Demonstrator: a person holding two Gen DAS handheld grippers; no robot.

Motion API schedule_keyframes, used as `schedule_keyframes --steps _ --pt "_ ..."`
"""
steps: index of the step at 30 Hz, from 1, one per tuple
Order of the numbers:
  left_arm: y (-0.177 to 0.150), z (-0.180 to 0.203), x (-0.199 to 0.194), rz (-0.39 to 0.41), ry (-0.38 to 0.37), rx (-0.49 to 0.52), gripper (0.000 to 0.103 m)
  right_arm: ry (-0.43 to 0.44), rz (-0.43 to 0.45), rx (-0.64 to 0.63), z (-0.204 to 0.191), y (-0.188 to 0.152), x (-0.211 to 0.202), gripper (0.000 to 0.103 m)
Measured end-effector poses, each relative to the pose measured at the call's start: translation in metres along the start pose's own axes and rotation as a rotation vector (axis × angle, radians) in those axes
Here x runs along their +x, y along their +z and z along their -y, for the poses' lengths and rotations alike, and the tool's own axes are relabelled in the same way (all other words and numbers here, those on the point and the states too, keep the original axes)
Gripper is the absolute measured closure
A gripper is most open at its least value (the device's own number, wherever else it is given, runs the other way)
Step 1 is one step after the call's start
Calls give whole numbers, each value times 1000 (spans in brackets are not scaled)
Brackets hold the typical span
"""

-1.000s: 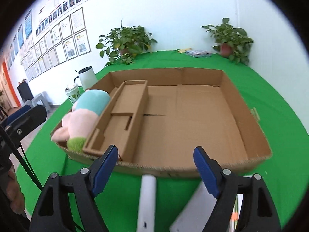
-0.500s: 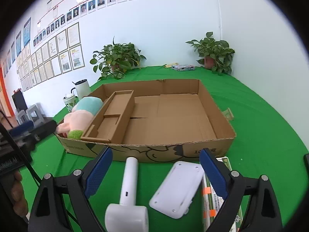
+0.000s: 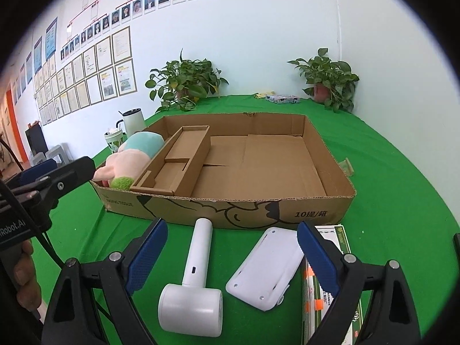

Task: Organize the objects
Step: 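Open the right tool to release the tray and withdraw both tools, then move the right tool to the white hair dryer head and close on it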

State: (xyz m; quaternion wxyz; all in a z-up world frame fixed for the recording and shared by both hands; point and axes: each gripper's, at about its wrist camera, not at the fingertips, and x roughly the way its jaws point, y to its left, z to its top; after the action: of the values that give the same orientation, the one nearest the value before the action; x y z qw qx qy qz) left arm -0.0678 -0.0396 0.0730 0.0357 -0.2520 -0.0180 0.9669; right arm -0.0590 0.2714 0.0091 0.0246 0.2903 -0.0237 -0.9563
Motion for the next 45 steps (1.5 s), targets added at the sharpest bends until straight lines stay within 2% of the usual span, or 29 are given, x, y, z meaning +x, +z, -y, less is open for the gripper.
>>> schedule_keyframes --steps 3,5,6,7,9,10,11,12,13,14,15,16,17,18,19,21,29,34,35,36,37,38,39,41,42,43,44,45 --pt "-2 -3 0 -8 -14 -14 1 -6 9 -2 1 -1 -2 11" --pt "-4 -3 1 -6 -4 -7 1 -2 18 -9 2 -2 -4 16" --pt "-5 -2 1 -6 2 1 1 3 26 -12 1 -3 -6 29" --pt "-6 -1 1 -8 0 7 3 4 26 -16 1 -3 -6 38" --pt "-8 0 2 -9 -19 16 12 -3 15 -18 1 -3 -5 73" --pt "-9 2 2 -12 -30 23 37 3 5 -9 1 -4 -5 81" --pt "-10 4 3 -24 -42 38 72 19 -4 1 2 -4 -4 87" --pt "-11 6 6 -51 -48 49 86 50 -14 9 3 -5 -4 87" --pt "-12 7 11 -81 -60 54 93 68 -22 6 3 -7 -4 86" --pt "-14 7 15 -106 -80 45 93 74 -30 -1 1 -8 -4 70" --pt "-16 6 18 -119 -97 32 92 85 -29 -9 1 -11 -5 33" --pt "-17 5 20 -128 -112 20 80 108 -17 -14 1 -14 -8 15" --pt "-18 4 23 -146 -125 7 38 124 -10 -23 0 -17 -9 2" --pt "-19 2 25 -153 -136 -7 14 133 -15 -36 -1 -20 -9 2" --pt "-20 -1 23 -127 -144 -41 2 144 -29 -46 -2 -23 -9 2" --pt "-20 -6 24 -111 -162 -79 2 158 -64 -60 -3 -29 -8 2" --pt "-25 -12 50 -229 -231 -121 2 208 -147 -83 -7 -53 -11 2" --pt "-33 -5 62 -270 -247 -110 2 171 -164 -135 -14 -61 -10 2" --pt "-34 -3 63 -275 -252 -103 2 159 -157 -142 -14 -62 -10 4" --pt "-36 -1 65 -279 -256 -98 2 152 -146 -143 -14 -62 -12 23" --pt "-37 0 67 -283 -258 -95 2 140 -142 -142 -14 -63 -12 41" --pt "-38 0 69 -289 -260 -96 2 115 -145 -144 -14 -63 -12 81" --pt "-39 1 70 -294 -268 -98 2 93 -118 -144 -13 -64 -16 94" --pt "-40 1 72 -307 -303 -99 8 117 -91 -119 -8 -62 -21 95" --pt "-40 1 72 -309 -314 -96 8 127 -82 -93 -5 -61 -23 91" --pt "-40 2 72 -304 -310 -96 8 126 -86 -72 -2 -60 -23 80" --pt "-40 2 72 -296 -301 -97 8 128 -97 -55 1 -59 -20 30" --pt "-39 2 73 -288 -299 -101 8 144 -88 -30 4 -60 -19 0"
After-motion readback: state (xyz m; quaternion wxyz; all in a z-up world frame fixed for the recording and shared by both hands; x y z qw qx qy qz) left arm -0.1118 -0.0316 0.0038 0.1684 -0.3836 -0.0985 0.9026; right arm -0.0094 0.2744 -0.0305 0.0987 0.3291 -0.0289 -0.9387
